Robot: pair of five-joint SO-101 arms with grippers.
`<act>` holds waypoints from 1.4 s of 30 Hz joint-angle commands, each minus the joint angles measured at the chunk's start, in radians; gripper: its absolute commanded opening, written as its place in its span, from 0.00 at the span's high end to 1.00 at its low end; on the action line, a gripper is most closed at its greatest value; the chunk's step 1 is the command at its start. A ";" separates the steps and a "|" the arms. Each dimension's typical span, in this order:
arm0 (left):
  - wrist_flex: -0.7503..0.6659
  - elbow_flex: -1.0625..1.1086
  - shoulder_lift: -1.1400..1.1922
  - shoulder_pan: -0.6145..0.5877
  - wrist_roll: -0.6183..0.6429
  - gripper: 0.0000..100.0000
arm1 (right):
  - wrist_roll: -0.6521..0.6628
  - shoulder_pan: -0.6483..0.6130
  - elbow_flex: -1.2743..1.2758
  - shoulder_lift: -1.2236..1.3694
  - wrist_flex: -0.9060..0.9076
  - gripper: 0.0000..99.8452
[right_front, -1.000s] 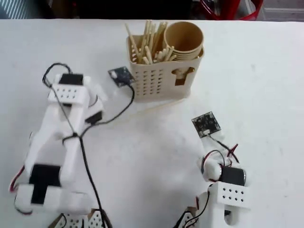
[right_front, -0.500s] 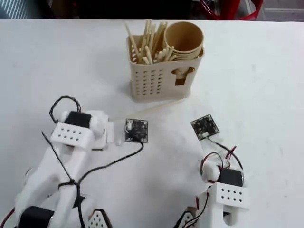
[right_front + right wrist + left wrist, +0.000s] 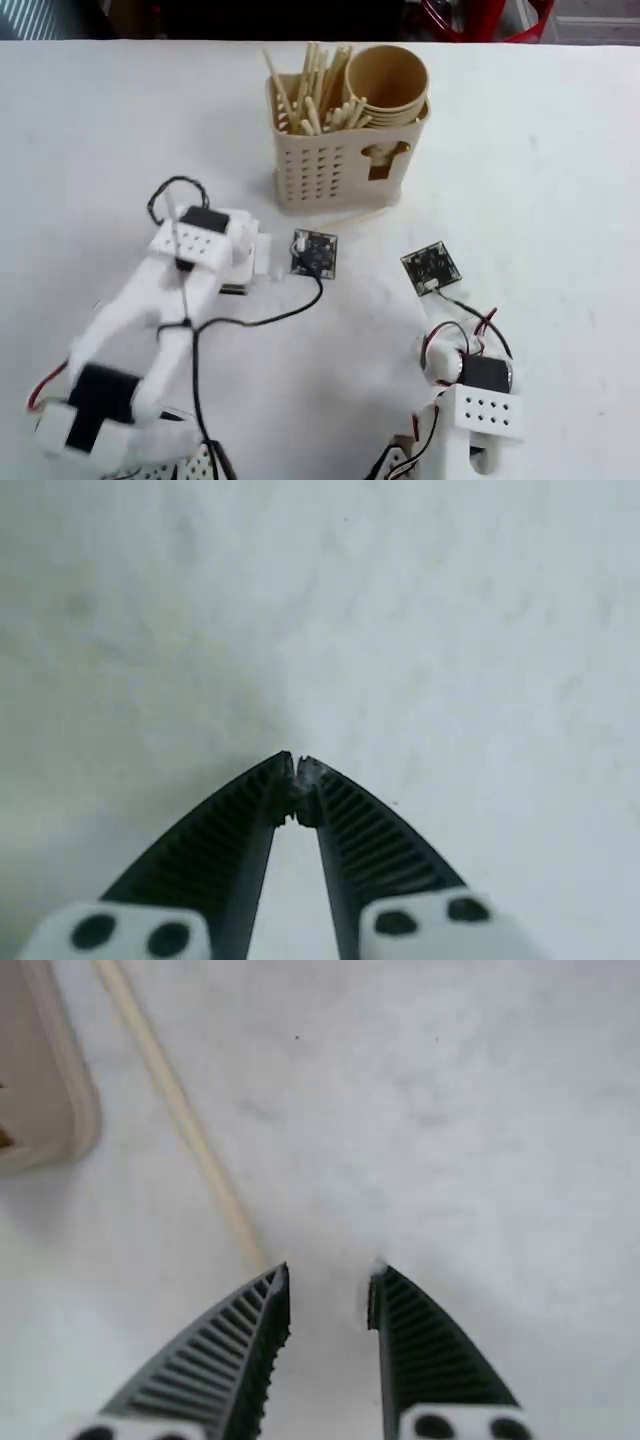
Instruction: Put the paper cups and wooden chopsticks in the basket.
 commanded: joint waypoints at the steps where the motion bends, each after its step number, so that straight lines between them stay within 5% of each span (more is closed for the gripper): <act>1: -0.017 -0.124 0.145 -0.001 -0.025 0.85 | 0.008 0.008 0.000 -0.010 -0.042 0.98; 16: -0.025 -0.270 0.259 -0.084 -0.021 0.85 | 0.008 0.008 0.011 -0.012 -0.056 0.98; 33: -0.074 -0.279 0.357 -0.082 0.120 0.85 | 0.008 -0.021 0.015 -0.012 -0.054 0.98; 38: -0.012 -0.272 0.329 -0.081 0.110 0.98 | 0.008 -0.021 0.015 -0.012 -0.054 0.98; 42: 0.091 -0.276 0.298 -0.084 0.064 0.98 | 0.008 -0.021 0.015 -0.012 -0.054 0.98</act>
